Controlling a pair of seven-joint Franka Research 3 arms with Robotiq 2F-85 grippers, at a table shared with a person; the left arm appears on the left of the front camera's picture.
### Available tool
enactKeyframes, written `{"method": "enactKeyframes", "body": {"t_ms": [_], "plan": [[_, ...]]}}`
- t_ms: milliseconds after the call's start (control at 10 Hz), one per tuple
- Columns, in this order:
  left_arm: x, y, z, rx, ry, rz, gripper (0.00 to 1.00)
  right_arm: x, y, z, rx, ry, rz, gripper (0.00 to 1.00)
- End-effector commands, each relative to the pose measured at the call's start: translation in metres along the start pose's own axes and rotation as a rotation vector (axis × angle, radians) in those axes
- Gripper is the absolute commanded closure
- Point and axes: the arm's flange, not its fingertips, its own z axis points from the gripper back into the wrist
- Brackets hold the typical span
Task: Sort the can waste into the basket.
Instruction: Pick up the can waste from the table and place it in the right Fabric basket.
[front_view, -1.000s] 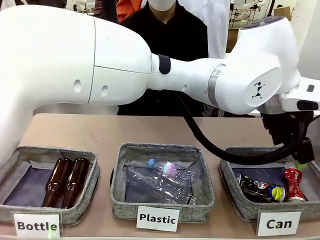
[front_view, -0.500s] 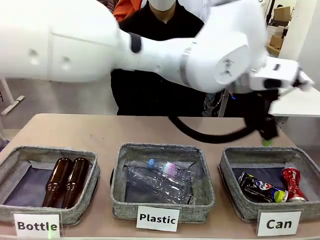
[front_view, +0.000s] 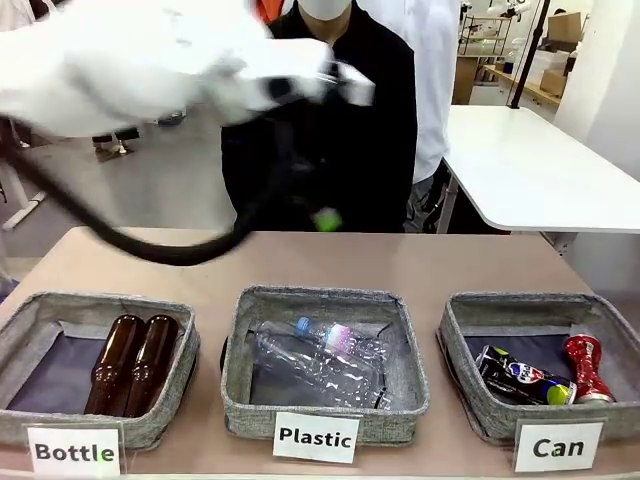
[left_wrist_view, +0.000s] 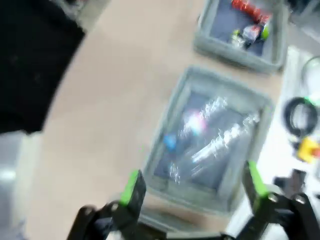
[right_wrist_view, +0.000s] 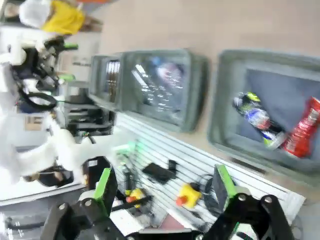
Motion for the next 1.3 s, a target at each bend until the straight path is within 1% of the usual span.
{"method": "enactKeyframes", "body": {"t_ms": [0, 100, 200, 300, 400, 500, 700, 800, 1200], "plan": [[-0.108, 0.023, 0.066, -0.152, 0.087, 0.018, 0.0, 0.03, 0.018, -0.042, 0.11, 0.005, -0.09, 0.0], [-0.151, 0.046, 0.089, -0.215, 0.075, 0.1, 0.0, 0.04, 0.025, -0.073, 0.196, 0.014, -0.135, 0.0], [-0.184, 0.066, 0.097, -0.36, 0.007, 0.202, 0.0, 0.047, 0.029, -0.09, 0.28, 0.021, -0.18, 0.0], [-0.211, 0.09, 0.095, -0.496, -0.11, 0.339, 0.0, 0.053, 0.029, -0.1, 0.347, 0.016, -0.213, 0.0], [-0.237, 0.106, 0.091, -0.572, -0.263, 0.415, 0.0, 0.058, 0.024, -0.106, 0.396, 0.042, -0.236, 0.0], [-0.266, 0.118, 0.088, -0.541, -0.459, 0.513, 0.0, 0.062, 0.014, -0.109, 0.463, 0.091, -0.275, 0.0], [-0.3, 0.129, 0.074, -0.454, -0.738, 0.575, 0.0, 0.07, -0.004, -0.109, 0.406, 0.042, -0.33, 0.0], [-0.288, 0.127, 0.096, -0.558, -0.401, 0.512, 0.0, 0.06, 0.01, -0.116, 0.427, 0.076, -0.266, 0.0], [-0.288, 0.127, 0.096, -0.558, -0.401, 0.512, 0.0, 0.06, 0.01, -0.116, 0.427, 0.076, -0.266, 0.0]]}}
